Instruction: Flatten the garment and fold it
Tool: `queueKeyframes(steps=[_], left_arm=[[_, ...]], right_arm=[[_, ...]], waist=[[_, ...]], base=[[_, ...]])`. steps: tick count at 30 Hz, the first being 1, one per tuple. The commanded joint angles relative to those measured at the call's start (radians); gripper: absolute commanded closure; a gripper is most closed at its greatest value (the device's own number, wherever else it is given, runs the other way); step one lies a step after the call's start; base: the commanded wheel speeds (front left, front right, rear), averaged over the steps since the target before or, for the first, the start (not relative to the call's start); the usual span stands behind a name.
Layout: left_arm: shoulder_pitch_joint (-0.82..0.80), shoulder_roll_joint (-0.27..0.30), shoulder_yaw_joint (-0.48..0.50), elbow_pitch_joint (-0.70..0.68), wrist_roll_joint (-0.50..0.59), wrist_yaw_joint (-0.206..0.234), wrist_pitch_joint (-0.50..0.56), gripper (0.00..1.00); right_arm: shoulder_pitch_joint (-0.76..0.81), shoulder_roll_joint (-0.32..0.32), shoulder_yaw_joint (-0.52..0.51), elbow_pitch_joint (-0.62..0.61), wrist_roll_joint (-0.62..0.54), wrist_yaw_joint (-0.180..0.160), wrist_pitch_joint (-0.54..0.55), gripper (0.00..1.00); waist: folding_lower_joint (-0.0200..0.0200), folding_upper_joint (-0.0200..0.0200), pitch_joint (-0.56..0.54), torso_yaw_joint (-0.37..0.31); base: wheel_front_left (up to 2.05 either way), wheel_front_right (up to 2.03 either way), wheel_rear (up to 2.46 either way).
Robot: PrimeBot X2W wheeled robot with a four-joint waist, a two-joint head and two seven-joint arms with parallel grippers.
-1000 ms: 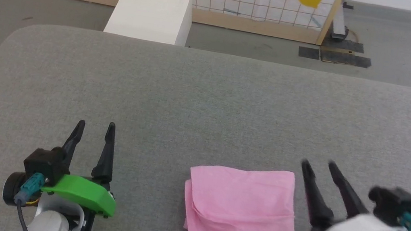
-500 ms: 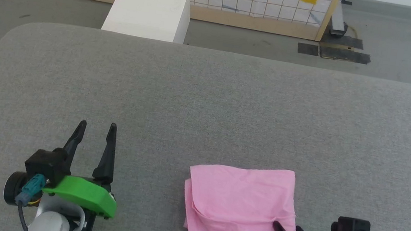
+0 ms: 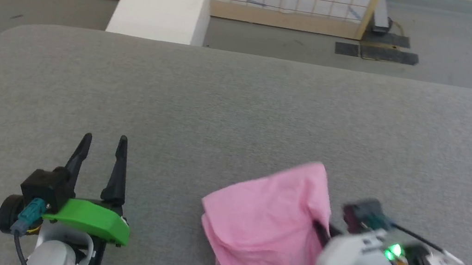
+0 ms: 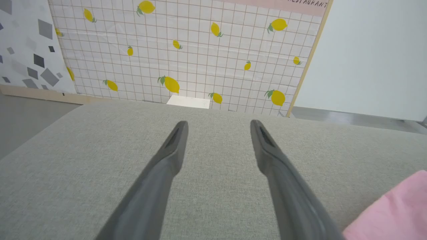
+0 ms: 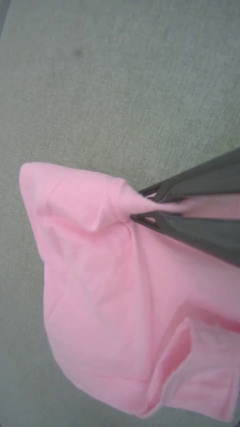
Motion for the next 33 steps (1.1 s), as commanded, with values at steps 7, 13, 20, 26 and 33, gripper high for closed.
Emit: queueKeyframes(steps=[7,13,20,26,33], left_arm=[[0.006,0.0,0.024,-0.048,0.017,0.001,-0.004,0.0],[-0.036,0.011,0.035,-0.072,0.027,-0.012,-0.004,0.0],[-0.1,0.042,0.03,-0.105,0.057,-0.016,-0.001,0.0],[-0.146,0.085,0.022,-0.154,0.084,-0.019,0.042,0.0],[-0.186,0.124,0.013,-0.223,0.105,-0.022,0.1,0.0]], right_arm=[[-0.157,-0.169,0.11,-0.053,-0.148,-0.001,0.044,1.0],[-0.243,-0.3,0.095,-0.023,-0.129,-0.001,0.046,1.0],[-0.328,-0.386,0.005,0.074,-0.123,-0.001,-0.008,1.0],[-0.419,-0.41,-0.083,0.203,-0.166,-0.001,-0.099,1.0],[-0.533,-0.409,-0.208,0.348,-0.253,-0.001,-0.197,1.0]], waist=[[0.0,-0.0001,0.047,-0.149],[0.0,-0.0001,0.114,-0.27],[0.0,-0.0001,0.222,-0.388],[0.0,-0.0001,0.313,-0.443],[0.0,-0.0001,0.401,-0.447]], base=[[0.0,0.0,0.0],[0.0,0.0,0.0],[0.0,0.0,0.0],[0.0,0.0,0.0],[0.0,0.0,0.0]])
